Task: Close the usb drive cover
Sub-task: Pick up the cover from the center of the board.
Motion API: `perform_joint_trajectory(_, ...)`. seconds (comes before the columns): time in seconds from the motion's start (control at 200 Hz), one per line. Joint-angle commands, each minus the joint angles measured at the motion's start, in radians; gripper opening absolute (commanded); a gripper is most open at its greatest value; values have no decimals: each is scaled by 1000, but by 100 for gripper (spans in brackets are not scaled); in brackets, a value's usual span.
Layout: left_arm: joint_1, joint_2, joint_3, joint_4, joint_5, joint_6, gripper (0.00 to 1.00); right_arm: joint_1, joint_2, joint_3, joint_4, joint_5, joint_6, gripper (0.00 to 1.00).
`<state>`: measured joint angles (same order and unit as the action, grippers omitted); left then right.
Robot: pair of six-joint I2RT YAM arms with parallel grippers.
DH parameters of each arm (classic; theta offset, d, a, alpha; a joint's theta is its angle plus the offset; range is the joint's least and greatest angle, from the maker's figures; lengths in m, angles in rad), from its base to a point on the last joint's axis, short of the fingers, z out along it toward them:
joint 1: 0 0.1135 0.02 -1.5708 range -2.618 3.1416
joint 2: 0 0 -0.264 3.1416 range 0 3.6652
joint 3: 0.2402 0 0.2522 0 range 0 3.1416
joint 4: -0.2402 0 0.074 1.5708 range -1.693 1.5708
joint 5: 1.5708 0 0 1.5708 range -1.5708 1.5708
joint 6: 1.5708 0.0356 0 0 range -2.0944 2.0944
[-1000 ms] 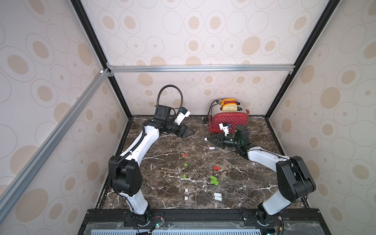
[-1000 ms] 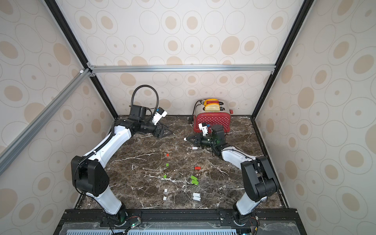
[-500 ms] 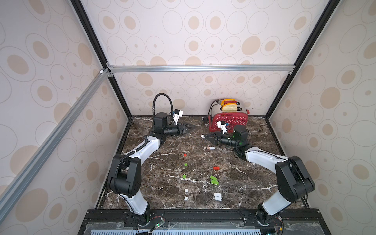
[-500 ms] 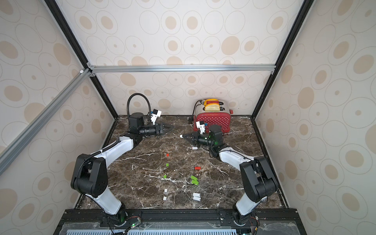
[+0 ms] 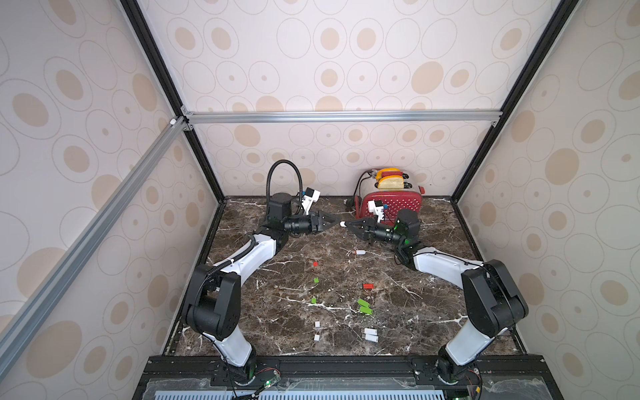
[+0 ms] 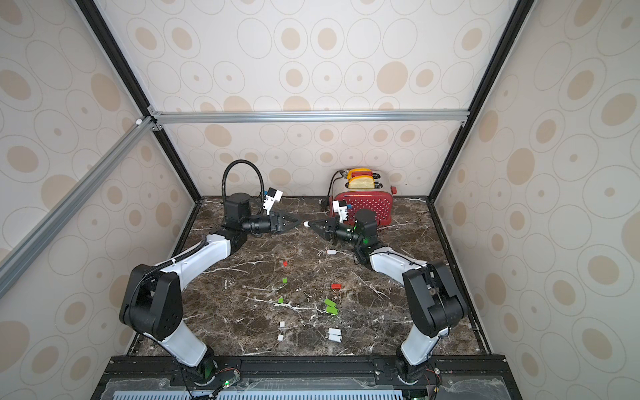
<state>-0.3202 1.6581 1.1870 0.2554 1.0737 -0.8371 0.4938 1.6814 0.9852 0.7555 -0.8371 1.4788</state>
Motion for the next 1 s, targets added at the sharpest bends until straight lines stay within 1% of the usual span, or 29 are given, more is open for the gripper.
perform_joint_trajectory(0.0,-14,-17,17,4,23,-13,51,6,12,31,21,-31,-22,8)
perform_joint_trajectory(0.225,-17,-10,29,10,29,-30,49,14,18,51,22,-64,-35,8)
perform_joint_trajectory(0.396,-16,-4,33,28,35,-46,42,17,26,61,32,-78,-34,8)
perform_joint_trajectory(0.546,-19,-4,39,57,49,-72,38,18,32,58,32,-82,-34,8)
perform_joint_trajectory(0.736,-27,-11,39,58,68,-73,26,17,34,57,40,-79,-32,8)
perform_joint_trajectory(0.901,-29,-15,31,58,69,-68,23,18,34,52,41,-79,-34,8)
perform_joint_trajectory(0.992,-29,-14,35,56,69,-69,20,18,34,49,42,-80,-34,8)
